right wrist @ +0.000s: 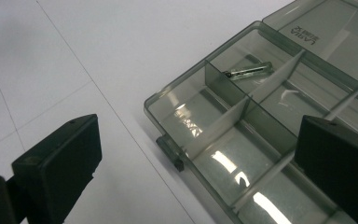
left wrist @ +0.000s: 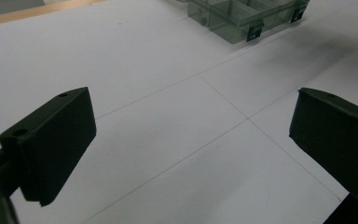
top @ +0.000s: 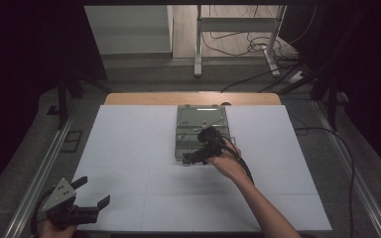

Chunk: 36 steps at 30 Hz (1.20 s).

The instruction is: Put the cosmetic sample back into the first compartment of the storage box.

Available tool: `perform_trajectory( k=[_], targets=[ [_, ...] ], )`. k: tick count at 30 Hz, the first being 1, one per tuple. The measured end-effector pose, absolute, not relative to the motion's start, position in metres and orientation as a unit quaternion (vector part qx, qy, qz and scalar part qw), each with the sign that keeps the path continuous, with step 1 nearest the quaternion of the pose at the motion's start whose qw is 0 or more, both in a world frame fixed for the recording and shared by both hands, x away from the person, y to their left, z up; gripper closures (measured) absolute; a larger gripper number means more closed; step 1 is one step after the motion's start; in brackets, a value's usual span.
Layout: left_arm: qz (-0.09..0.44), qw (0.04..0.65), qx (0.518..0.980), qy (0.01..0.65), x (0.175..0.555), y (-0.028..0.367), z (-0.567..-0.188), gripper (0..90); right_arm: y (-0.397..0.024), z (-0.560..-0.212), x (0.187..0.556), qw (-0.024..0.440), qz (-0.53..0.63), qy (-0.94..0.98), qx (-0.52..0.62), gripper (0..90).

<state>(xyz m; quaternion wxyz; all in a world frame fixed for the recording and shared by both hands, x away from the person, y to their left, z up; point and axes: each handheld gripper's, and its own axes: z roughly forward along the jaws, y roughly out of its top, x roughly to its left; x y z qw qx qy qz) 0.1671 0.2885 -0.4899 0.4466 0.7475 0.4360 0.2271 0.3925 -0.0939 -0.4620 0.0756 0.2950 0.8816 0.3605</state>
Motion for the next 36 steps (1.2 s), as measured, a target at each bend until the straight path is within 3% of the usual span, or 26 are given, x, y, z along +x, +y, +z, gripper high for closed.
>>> perform_trajectory(
  k=[36],
  targets=[
    [0.227, 0.446, 0.747, 0.437, 0.167, 0.289, -0.49, 0.9, -0.132, -0.452, 0.347, 0.108, 0.386, 0.868, 0.294, 0.8]
  ],
)
